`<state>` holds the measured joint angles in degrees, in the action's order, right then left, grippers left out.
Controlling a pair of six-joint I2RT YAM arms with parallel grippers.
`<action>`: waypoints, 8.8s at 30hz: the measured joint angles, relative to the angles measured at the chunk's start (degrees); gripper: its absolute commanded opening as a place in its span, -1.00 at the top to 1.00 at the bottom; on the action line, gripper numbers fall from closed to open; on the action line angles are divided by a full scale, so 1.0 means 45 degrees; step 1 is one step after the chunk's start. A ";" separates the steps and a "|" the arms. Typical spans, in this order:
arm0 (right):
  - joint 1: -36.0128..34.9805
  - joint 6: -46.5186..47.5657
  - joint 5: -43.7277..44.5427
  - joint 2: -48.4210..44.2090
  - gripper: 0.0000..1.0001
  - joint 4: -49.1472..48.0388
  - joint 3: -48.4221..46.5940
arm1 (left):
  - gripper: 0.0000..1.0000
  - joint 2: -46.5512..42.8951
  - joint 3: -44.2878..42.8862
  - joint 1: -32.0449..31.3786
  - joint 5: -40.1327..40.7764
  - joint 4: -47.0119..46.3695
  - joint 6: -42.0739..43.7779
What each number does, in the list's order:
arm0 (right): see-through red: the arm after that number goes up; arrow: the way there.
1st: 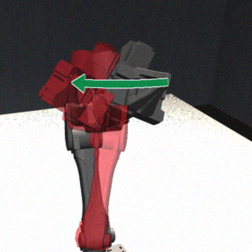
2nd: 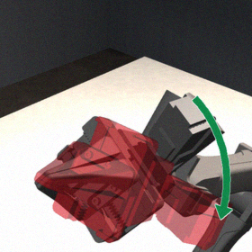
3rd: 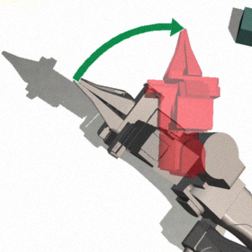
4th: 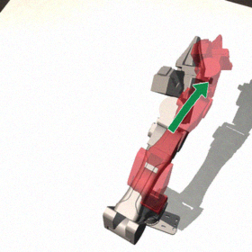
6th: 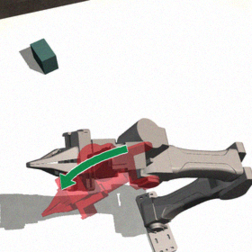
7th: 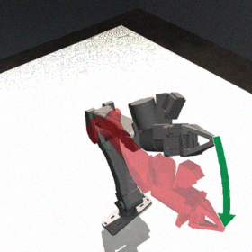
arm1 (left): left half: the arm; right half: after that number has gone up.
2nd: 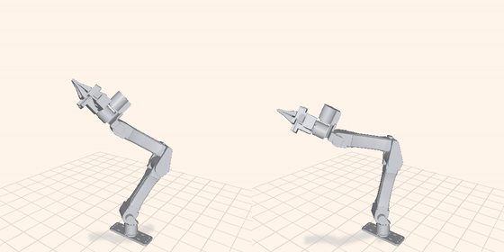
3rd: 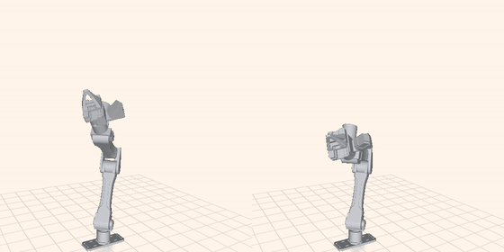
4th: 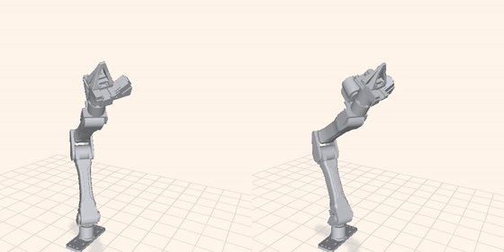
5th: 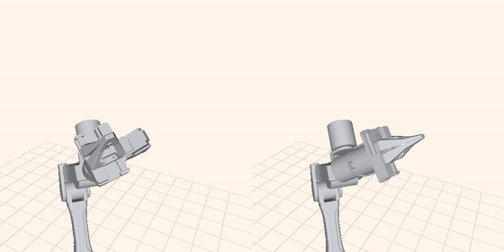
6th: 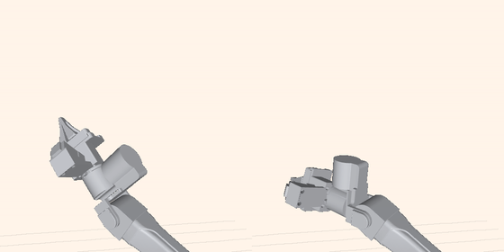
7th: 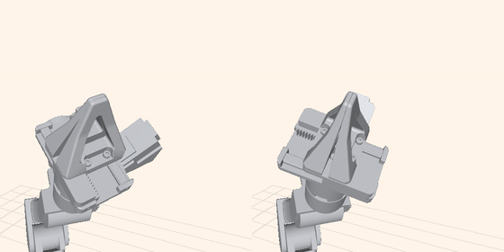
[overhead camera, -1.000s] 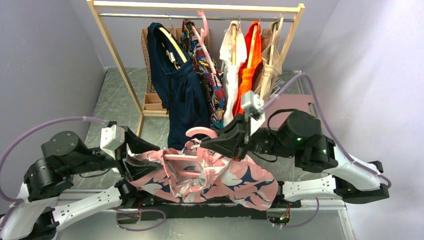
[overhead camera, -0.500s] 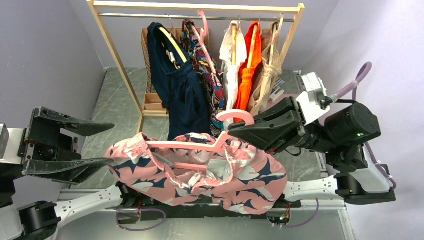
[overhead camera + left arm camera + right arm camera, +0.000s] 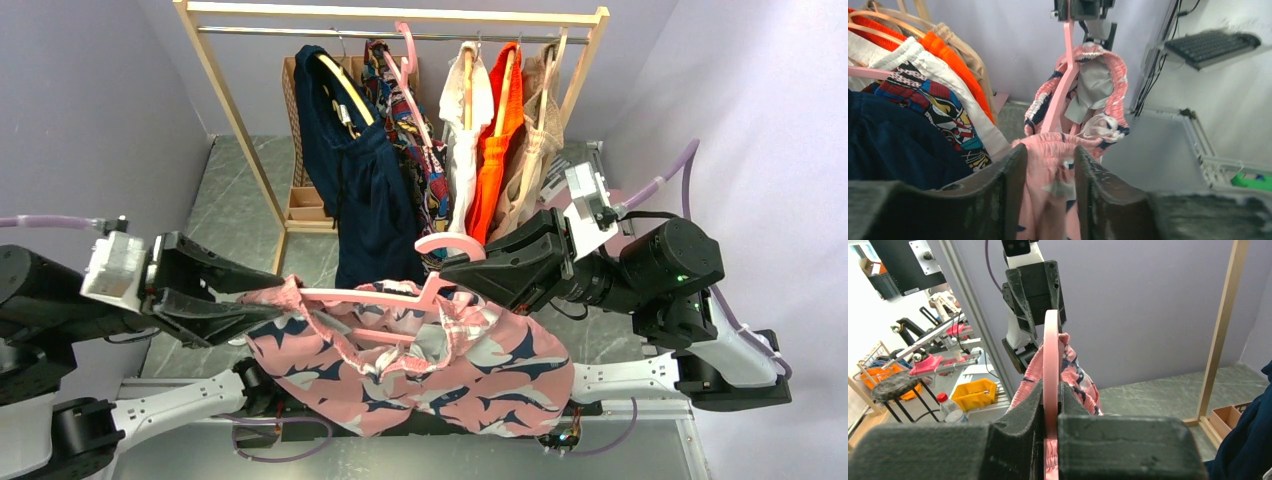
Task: Place the shorts on the hanger
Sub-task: Hang the shorts on the hanger.
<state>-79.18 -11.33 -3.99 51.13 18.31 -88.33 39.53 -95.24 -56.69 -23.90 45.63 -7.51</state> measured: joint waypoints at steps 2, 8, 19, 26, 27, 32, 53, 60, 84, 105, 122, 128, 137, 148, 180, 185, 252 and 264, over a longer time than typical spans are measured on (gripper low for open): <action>0.0000 0.0000 0.0068 0.0000 1.00 0.0024 0.0068 | 0.61 0.0214 0.0078 0.0000 -0.0223 0.0204 0.0068; 0.0000 0.0000 0.0126 -0.0063 1.00 0.0466 0.0102 | 0.86 0.0971 0.0374 0.0000 -0.0714 0.0403 0.0175; 0.0000 -0.0005 0.0408 -0.0015 1.00 0.0238 0.0529 | 0.86 0.1030 0.1375 0.0005 -0.1428 -0.0651 0.0024; 0.0000 -0.0005 0.0418 0.0010 1.00 -0.0874 0.1331 | 0.41 0.1705 0.2103 0.0005 -0.2186 -0.2259 -0.0340; 0.0000 -0.0005 0.0418 -0.0058 1.00 -0.1103 0.1559 | 0.25 0.1807 0.2123 0.0005 -0.2215 -0.2327 -0.0359; 0.0000 -0.0053 0.0384 -0.0602 1.00 -0.2093 0.2472 | -0.30 0.1851 0.2123 0.0005 -0.2244 -0.2395 -0.0437; 0.0000 0.0257 0.0325 -0.0457 1.00 -0.1948 0.1919 | -0.57 0.2229 -0.0733 0.0005 -0.1792 -0.0053 0.0044; 0.0000 0.0369 0.0461 -0.0923 1.00 -0.1870 0.1972 | -0.59 0.2045 -0.2210 0.0005 -0.0937 0.1739 0.0044; 0.0000 0.0665 0.0413 -0.0471 1.00 -0.1001 0.1846 | 0.86 0.3633 -0.0709 0.0005 -0.1564 0.3449 0.0967; 0.0000 0.0831 -0.0092 0.0053 1.00 0.0248 0.0588 | -0.99 0.2103 0.0792 0.0005 -0.1637 0.2200 0.0772; 0.0000 0.1258 -0.0680 0.0525 1.00 0.0840 0.0248 | 0.86 0.2628 0.0617 0.0005 -0.2395 0.3177 0.1137; 0.0034 0.1336 -0.0597 0.0452 1.00 0.0962 0.0248 | 0.86 0.2662 0.0622 -0.0010 -0.2511 0.3147 0.1243; 0.0034 0.1268 -0.0112 0.0495 -0.14 0.1418 -0.0102 | 0.86 0.2195 0.0631 -0.0010 -0.1447 0.2759 0.1229; 0.0034 0.0738 0.2157 -0.0597 -0.20 0.3604 -0.0923 | 0.86 0.0403 0.0850 -0.0010 0.0223 0.2103 0.1001; 0.0034 0.0413 0.6343 -0.1880 0.12 0.6402 -0.0855 | 0.86 -0.0675 0.0913 -0.0010 0.1360 0.2846 0.0452; 0.0034 0.0282 0.6445 -0.1826 0.24 0.6717 -0.0748 | 0.86 -0.0753 0.0816 -0.0010 0.1472 0.2914 0.0418; 0.0034 0.1360 0.4507 0.0801 -0.14 0.4318 -0.1632 | 0.86 -0.1161 0.0976 -0.0010 0.2317 0.2924 -0.0102; 0.0034 0.1836 0.5620 0.0889 -0.14 0.3993 -0.1205 | 0.86 -0.0641 0.0937 -0.0010 0.2317 0.2982 -0.0160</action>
<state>-79.02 -3.07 21.30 55.13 36.27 -93.76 36.64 -91.02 -56.73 -13.47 59.05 -8.23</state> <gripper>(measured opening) 0.572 0.156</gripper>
